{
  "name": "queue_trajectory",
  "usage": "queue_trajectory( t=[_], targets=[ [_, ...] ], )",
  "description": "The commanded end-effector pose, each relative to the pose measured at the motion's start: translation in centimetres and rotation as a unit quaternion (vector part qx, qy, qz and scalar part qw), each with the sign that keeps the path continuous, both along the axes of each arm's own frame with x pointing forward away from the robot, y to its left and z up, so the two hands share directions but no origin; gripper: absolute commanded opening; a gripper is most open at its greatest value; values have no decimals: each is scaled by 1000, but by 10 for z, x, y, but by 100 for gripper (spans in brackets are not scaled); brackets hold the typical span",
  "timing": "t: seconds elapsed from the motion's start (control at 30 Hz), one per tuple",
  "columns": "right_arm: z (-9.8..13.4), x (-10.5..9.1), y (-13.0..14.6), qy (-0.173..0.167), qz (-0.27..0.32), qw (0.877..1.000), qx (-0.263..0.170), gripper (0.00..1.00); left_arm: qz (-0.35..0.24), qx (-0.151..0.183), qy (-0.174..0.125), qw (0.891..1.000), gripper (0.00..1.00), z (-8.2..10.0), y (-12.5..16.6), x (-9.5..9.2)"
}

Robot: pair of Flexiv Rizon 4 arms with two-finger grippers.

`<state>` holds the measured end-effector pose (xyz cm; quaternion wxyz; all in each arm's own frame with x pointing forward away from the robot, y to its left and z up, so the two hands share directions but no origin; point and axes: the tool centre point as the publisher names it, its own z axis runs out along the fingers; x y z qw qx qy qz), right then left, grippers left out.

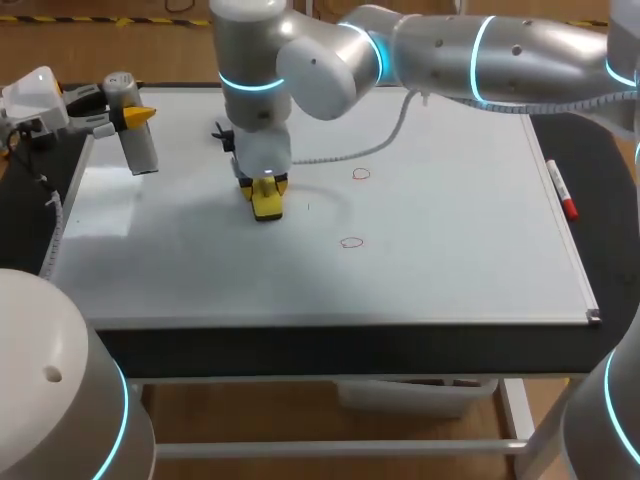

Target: Pick up the inspection probe, press it on each red-marked spot on the whiteboard one by one, put down the probe, pick up the eraser, and wipe off all the red marks.

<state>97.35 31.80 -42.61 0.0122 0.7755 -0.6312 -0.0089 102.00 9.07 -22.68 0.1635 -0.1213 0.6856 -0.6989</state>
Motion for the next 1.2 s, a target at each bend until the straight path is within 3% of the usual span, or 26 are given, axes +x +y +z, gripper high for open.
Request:
queue_trajectory(
  t=[0.03, 0.8, 1.1, 1.2],
  targets=[
    [-1, 4, -3, 1, -1, 1000, -5, 0, 2, 0, -1, 1000, 0, 1, -1, 0],
    [-12, 7, -67, 2, -54, 998, -28, 0, 2, 0, -1, 1000, 0, 1, -1, 0],
    [-2, 10, -82, -4, -67, 997, -28, 0, 2, 0, -1, 1000, 0, 1, -1, 0],
    [3, 12, -83, 18, -58, 998, -25, 0, 2, 0, -1, 1000, 0, 1, -1, 0]
  ],
)
